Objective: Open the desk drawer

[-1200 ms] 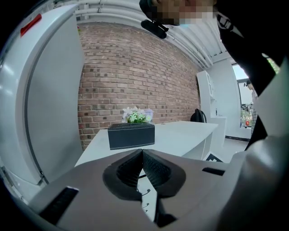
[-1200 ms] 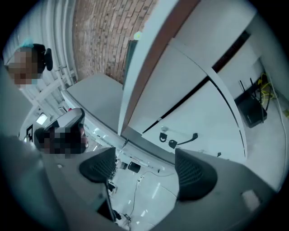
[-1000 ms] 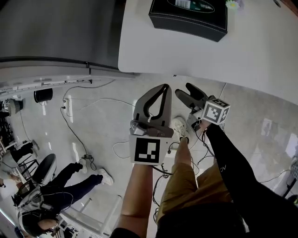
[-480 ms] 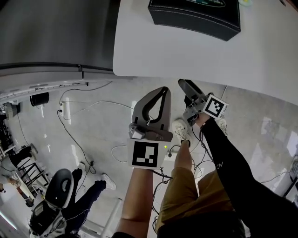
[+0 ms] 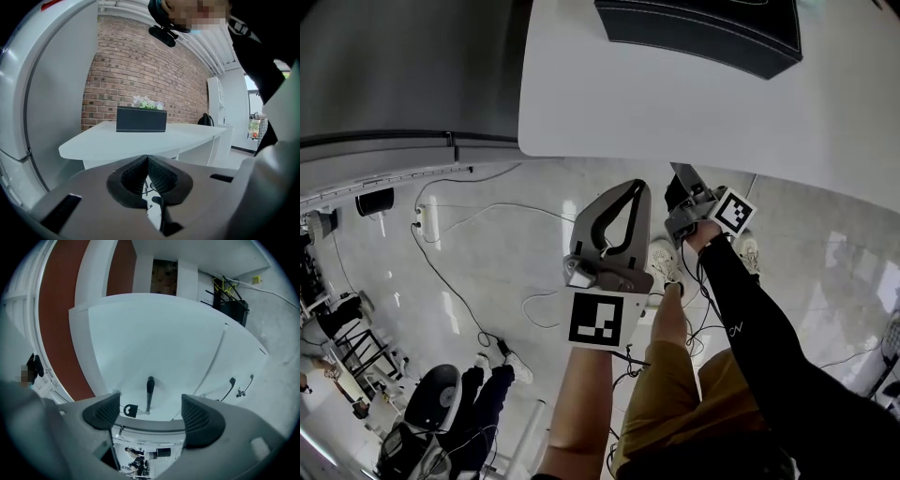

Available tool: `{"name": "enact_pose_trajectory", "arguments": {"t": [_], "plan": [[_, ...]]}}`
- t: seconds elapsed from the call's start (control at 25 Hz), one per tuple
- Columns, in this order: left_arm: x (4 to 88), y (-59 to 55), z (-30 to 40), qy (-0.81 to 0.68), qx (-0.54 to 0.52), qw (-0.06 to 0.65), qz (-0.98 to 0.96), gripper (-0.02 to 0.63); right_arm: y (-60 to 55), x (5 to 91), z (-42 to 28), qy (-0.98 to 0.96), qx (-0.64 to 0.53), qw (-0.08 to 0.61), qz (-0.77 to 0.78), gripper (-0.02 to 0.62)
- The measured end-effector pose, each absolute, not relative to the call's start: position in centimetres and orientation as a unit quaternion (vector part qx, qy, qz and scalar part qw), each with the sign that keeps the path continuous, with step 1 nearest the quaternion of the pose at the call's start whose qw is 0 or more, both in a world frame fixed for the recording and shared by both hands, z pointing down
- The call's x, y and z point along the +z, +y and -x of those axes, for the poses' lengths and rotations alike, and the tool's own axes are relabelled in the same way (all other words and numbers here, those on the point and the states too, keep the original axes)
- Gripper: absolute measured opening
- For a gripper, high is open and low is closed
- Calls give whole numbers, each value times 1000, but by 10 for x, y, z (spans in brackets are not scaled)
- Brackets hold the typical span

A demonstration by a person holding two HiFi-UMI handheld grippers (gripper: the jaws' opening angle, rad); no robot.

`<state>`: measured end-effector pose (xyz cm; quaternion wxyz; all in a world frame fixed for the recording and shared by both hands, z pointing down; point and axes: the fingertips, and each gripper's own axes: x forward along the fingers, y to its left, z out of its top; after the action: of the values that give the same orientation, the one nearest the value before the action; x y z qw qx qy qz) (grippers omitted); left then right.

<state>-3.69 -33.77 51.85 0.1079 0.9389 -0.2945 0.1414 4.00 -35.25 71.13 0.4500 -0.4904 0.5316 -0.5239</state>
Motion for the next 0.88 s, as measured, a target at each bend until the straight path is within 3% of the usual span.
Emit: {"name": "enact_pose_trajectory", "arguments": {"t": [0.2,0.28,0.44,0.48,0.52,0.56,0.88], "plan": [[530,-339,40,-291,150,113,-938,9,-359,720,-41,525,-521,458,493,413],[533,-340,41,-289,152,113,-938,9,-363,722,-44,519,-516,462,500,369],[537,-339,41,-286,157,114,-939,9,-370,718,-47,521,-508,471,499,342],[538,-338,40,-285,157,115,-938,9,-369,715,-47,525,-503,472,498,281],[539,-337,40,-285,158,117,-938,9,-367,713,-47,529,-497,474,498,70],[539,-337,40,-284,159,118,-938,9,-366,712,-48,531,-493,476,498,37],[544,-331,36,-279,157,126,-939,9,-364,712,-51,480,-503,505,511,37]]}}
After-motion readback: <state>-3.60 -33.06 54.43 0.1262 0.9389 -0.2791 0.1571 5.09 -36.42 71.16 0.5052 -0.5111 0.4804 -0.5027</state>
